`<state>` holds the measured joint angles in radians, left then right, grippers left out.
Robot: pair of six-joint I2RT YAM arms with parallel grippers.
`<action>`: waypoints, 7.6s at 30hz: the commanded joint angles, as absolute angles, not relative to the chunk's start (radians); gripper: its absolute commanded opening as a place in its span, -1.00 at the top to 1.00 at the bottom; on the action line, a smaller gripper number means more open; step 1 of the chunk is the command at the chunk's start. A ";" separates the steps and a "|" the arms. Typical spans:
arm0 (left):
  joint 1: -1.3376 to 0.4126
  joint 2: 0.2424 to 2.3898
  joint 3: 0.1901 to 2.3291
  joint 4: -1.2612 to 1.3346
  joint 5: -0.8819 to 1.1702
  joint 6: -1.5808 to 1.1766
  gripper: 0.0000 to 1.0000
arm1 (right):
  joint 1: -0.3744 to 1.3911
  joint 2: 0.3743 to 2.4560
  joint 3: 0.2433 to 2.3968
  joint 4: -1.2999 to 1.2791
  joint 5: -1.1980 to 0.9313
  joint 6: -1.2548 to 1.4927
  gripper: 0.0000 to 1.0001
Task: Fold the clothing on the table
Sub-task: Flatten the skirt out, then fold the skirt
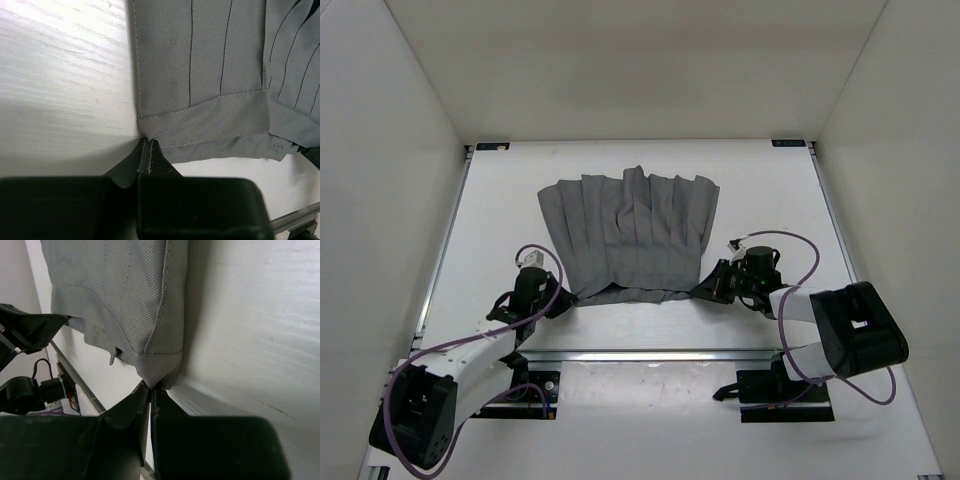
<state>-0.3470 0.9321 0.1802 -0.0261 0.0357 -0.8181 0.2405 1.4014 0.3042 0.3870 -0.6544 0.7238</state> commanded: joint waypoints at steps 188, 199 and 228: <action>-0.184 0.547 0.629 -0.669 0.414 -1.400 1.00 | -0.069 0.983 0.747 -0.499 -1.164 0.647 1.00; -0.057 0.912 0.627 -0.344 0.281 -1.336 1.00 | -0.089 1.422 0.920 0.030 -1.135 0.919 0.99; -0.012 1.693 0.914 0.142 0.279 -1.318 0.15 | 0.025 2.250 1.795 -0.380 -0.960 0.479 1.00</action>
<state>-0.0231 1.6901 0.8665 0.0471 0.2539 -1.3060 0.0257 2.2704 1.7611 -0.2947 -0.9825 0.5842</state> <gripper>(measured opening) 0.394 0.001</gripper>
